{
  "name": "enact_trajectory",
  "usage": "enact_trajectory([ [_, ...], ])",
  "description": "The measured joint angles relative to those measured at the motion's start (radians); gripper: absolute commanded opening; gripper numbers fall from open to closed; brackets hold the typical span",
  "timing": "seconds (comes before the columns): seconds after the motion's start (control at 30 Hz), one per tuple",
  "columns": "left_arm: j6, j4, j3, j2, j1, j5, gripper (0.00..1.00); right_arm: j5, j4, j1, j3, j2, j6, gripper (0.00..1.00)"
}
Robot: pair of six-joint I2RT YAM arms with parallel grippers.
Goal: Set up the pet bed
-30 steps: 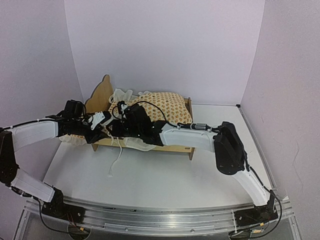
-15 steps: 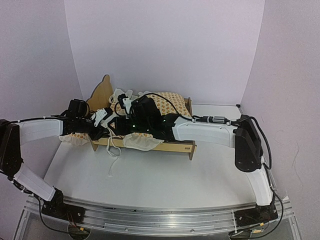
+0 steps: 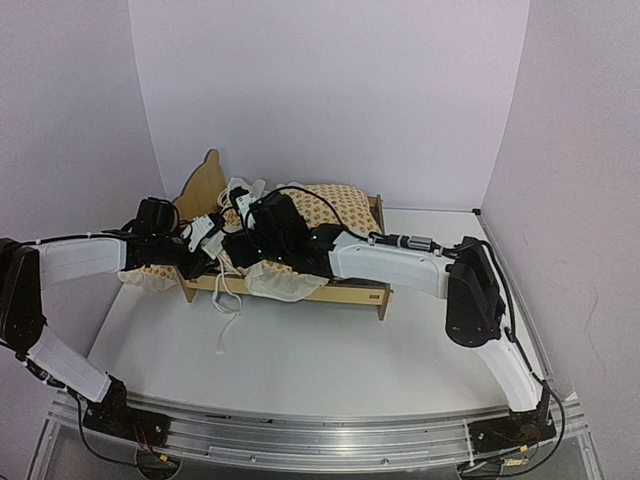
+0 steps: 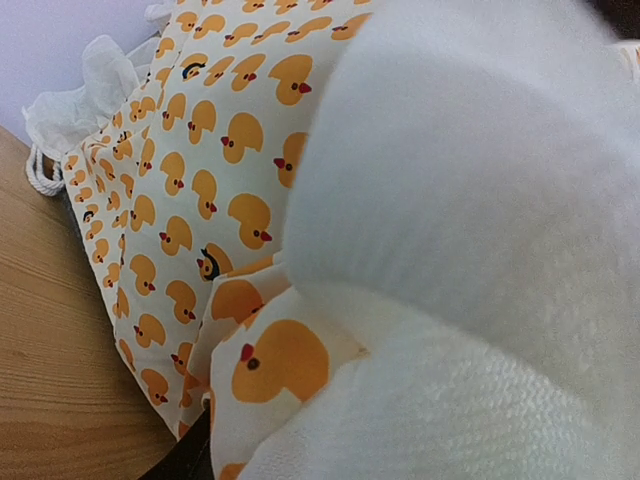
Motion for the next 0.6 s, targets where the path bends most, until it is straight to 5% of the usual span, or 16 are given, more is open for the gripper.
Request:
enact_trajectory([
  [0.2,-0.016,-0.017,0.023,0.000,-0.002,0.000,0.51,-0.007,-0.043,-0.014,0.009,0.075,0.008,0.03],
  [0.43,-0.021,-0.156,0.131,-0.009,-0.002,0.033,0.75,0.003,-0.067,-0.045,0.059,0.090,0.083,0.00],
  [0.6,-0.012,-0.261,0.140,-0.108,-0.002,0.083,0.70,0.014,-0.065,-0.055,0.096,0.090,0.117,0.00],
])
